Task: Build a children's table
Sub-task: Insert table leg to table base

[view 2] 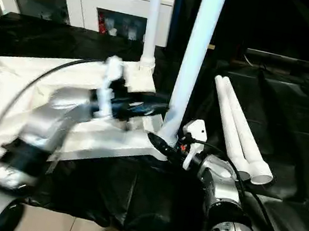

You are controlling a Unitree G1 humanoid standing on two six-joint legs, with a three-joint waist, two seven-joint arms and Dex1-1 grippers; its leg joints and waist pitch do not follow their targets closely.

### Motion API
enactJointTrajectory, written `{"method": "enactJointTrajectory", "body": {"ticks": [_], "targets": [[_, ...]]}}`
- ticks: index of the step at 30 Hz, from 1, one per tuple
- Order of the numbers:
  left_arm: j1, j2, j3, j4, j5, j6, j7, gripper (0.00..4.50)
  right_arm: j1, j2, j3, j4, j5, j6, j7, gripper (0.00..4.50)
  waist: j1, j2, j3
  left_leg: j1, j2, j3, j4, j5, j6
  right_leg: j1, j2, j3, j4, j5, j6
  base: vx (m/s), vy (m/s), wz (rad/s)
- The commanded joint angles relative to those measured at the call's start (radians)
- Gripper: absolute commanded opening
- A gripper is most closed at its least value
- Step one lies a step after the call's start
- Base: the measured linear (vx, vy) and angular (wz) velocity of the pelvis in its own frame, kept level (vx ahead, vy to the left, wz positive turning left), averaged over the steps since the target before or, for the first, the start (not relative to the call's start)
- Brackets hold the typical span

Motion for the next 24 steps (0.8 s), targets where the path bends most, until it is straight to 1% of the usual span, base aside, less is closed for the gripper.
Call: {"method": "enactJointTrajectory", "body": {"ticks": [1, 3, 4, 5, 6, 7, 8, 9, 11, 12, 14, 16, 17, 18, 19, 20, 21, 23, 24], "targets": [[-0.036, -0.018, -0.006, 0.041, 0.023, -0.022, 0.058, 1.81, 0.029, 0.006, 0.044, 0.056, -0.057, 0.019, 0.003, 2.73, 0.001, -0.004, -0.053, 0.013, 0.016, 0.000, -0.076, -0.298, 0.038, 0.042, -0.039, 0.023, -0.089, -0.195, -0.256, 0.000, 0.000, 0.00], [-0.046, -0.021, -0.010, 0.058, 0.034, -0.023, 0.073, 1.98, 0.029, 0.007, 0.045, 0.055, -0.059, 0.018, 0.004, 2.72, 0.000, 0.000, -0.054, 0.013, 0.017, -0.001, -0.077, -0.299, 0.043, 0.042, -0.038, 0.023, -0.089, -0.188, -0.258, 0.000, 0.000, 0.00], [-0.053, -0.023, -0.012, 0.072, 0.046, -0.025, 0.088, 2.11, 0.029, 0.006, 0.047, 0.054, -0.061, 0.016, 0.005, 2.72, -0.001, -0.001, -0.054, 0.012, 0.018, -0.002, -0.077, -0.301, 0.045, 0.042, -0.037, 0.022, -0.089, -0.178, -0.259, 0.000, 0.000, 0.00], [-0.058, -0.028, -0.007, 0.080, 0.046, -0.026, 0.093, 2.20, 0.028, 0.006, 0.047, 0.055, -0.062, 0.015, 0.006, 2.72, -0.001, 0.001, -0.055, 0.013, 0.017, -0.002, -0.077, -0.303, 0.045, 0.042, -0.038, 0.022, -0.089, -0.177, -0.259, 0.000, 0.000, 0.00], [-0.063, -0.034, 0.000, 0.087, 0.042, -0.025, 0.097, 2.20, 0.028, 0.006, 0.048, 0.055, -0.063, 0.013, 0.007, 2.72, -0.001, 0.000, -0.054, 0.012, 0.017, -0.002, -0.077, -0.304, 0.045, 0.042, -0.039, 0.022, -0.090, -0.180, -0.259, 0.000, 0.000, 0.00], [-0.068, -0.040, 0.005, 0.094, 0.035, -0.027, 0.092, 2.44, 0.027, 0.005, 0.050, 0.057, -0.065, 0.011, 0.009, 2.72, -0.001, -0.001, -0.055, 0.011, 0.017, -0.001, -0.077, -0.297, 0.047, 0.044, -0.039, 0.022, -0.089, -0.177, -0.262, 0.000, 0.000, 0.00], [-0.072, -0.043, 0.008, 0.099, 0.030, -0.028, 0.087, 2.44, 0.026, 0.004, 0.052, 0.058, -0.066, 0.009, 0.010, 2.72, -0.001, -0.001, -0.055, 0.011, 0.017, -0.001, -0.077, -0.295, 0.048, 0.043, -0.039, 0.022, -0.089, -0.172, -0.263, 0.000, 0.000, 0.00], [-0.073, -0.043, 0.008, 0.101, 0.031, -0.029, 0.089, 2.54, 0.026, 0.004, 0.052, 0.058, -0.066, 0.009, 0.010, 2.72, -0.002, -0.001, -0.056, 0.011, 0.017, -0.001, -0.077, -0.291, 0.050, 0.044, -0.039, 0.022, -0.089, -0.165, -0.266, 0.000, 0.000, 0.00], [-0.093, -0.050, 0.007, 0.143, 0.052, -0.050, 0.126, 2.76, 0.024, 0.002, 0.057, 0.063, -0.070, 0.005, 0.010, 2.72, -0.004, -0.001, -0.056, 0.011, 0.018, -0.001, -0.077, -0.285, 0.058, 0.044, -0.038, 0.021, -0.088, -0.139, -0.273, 0.000, 0.000, 0.00], [-0.101, -0.054, 0.011, 0.163, 0.060, -0.066, 0.151, 2.76, 0.024, 0.001, 0.061, 0.064, -0.075, 0.002, 0.011, 2.72, -0.005, -0.001, -0.055, 0.010, 0.018, -0.001, -0.077, -0.287, 0.059, 0.045, -0.039, 0.020, -0.088, -0.141, -0.274, 0.000, 0.000, 0.00], [-0.106, -0.062, 0.021, 0.173, 0.049, -0.079, 0.151, 2.94, 0.023, 0.001, 0.064, 0.066, -0.079, 0.000, 0.011, 2.72, -0.007, -0.002, -0.054, 0.009, 0.017, -0.001, -0.078, -0.294, 0.059, 0.045, -0.040, 0.020, -0.091, -0.156, -0.272, 0.000, 0.000, 0.00], [-0.110, -0.087, 0.049, 0.161, 0.000, -0.068, 0.137, 3.13, 0.022, 0.000, 0.071, 0.068, -0.087, -0.002, 0.014, 2.72, -0.007, -0.005, -0.054, 0.009, 0.019, 0.000, -0.078, -0.289, 0.062, 0.046, -0.042, 0.021, -0.091, -0.157, -0.275, 0.000, 0.000, 0.00], [-0.109, -0.092, 0.053, 0.154, -0.013, -0.058, 0.128, 3.16, 0.022, 0.000, 0.073, 0.069, -0.089, -0.003, 0.015, 2.72, -0.005, -0.005, -0.053, 0.009, 0.019, 0.000, -0.077, -0.287, 0.062, 0.045, -0.043, 0.021, -0.091, -0.158, -0.281, 0.000, 0.000, 0.00], [-0.106, -0.098, 0.046, 0.139, -0.021, -0.036, 0.115, 3.16, 0.020, -0.002, 0.080, 0.072, -0.099, -0.007, 0.013, 2.72, -0.006, -0.009, -0.053, 0.008, 0.018, 0.001, -0.078, -0.286, 0.063, 0.046, -0.042, 0.021, -0.091, -0.160, -0.281, 0.000, 0.000, 0.00], [-0.104, -0.099, 0.039, 0.132, -0.022, -0.024, 0.109, 3.16, 0.018, -0.004, 0.085, 0.074, -0.106, -0.010, 0.012, 2.72, -0.005, -0.008, -0.052, 0.009, 0.019, 0.001, -0.079, -0.289, 0.064, 0.044, -0.042, 0.021, -0.092, -0.174, -0.280, 0.000, 0.000, 0.00], [-0.104, -0.099, 0.030, 0.131, -0.013, -0.019, 0.111, 2.90, 0.017, -0.004, 0.087, 0.075, -0.109, -0.012, 0.010, 2.72, -0.006, -0.007, -0.051, 0.010, 0.020, 0.000, -0.080, -0.295, 0.065, 0.043, -0.042, 0.021, -0.094, -0.190, -0.275, 0.000, 0.000, 0.00], [-0.107, -0.098, 0.023, 0.139, 0.004, -0.026, 0.125, 2.82, 0.016, -0.004, 0.087, 0.076, -0.109, -0.011, 0.009, 2.72, -0.007, -0.008, -0.050, 0.010, 0.020, 0.001, -0.080, -0.299, 0.065, 0.042, -0.042, 0.022, -0.095, -0.199, -0.273, 0.000, 0.000, 0.00], [-0.117, -0.098, 0.020, 0.167, 0.025, -0.039, 0.156, 2.83, 0.012, -0.002, 0.085, 0.076, -0.105, -0.008, 0.009, 2.72, -0.009, -0.008, -0.049, 0.010, 0.020, 0.000, -0.082, -0.309, 0.064, 0.042, -0.043, 0.022, -0.098, -0.219, -0.261, 0.000, 0.000, 0.00], [-0.119, -0.098, 0.021, 0.174, 0.029, -0.042, 0.162, 2.76, 0.011, -0.002, 0.085, 0.076, -0.105, -0.007, 0.009, 2.72, -0.009, -0.008, -0.050, 0.011, 0.019, -0.001, -0.081, -0.304, 0.064, 0.042, -0.042, 0.023, -0.098, -0.213, -0.256, 0.000, 0.000, 0.00]]}}
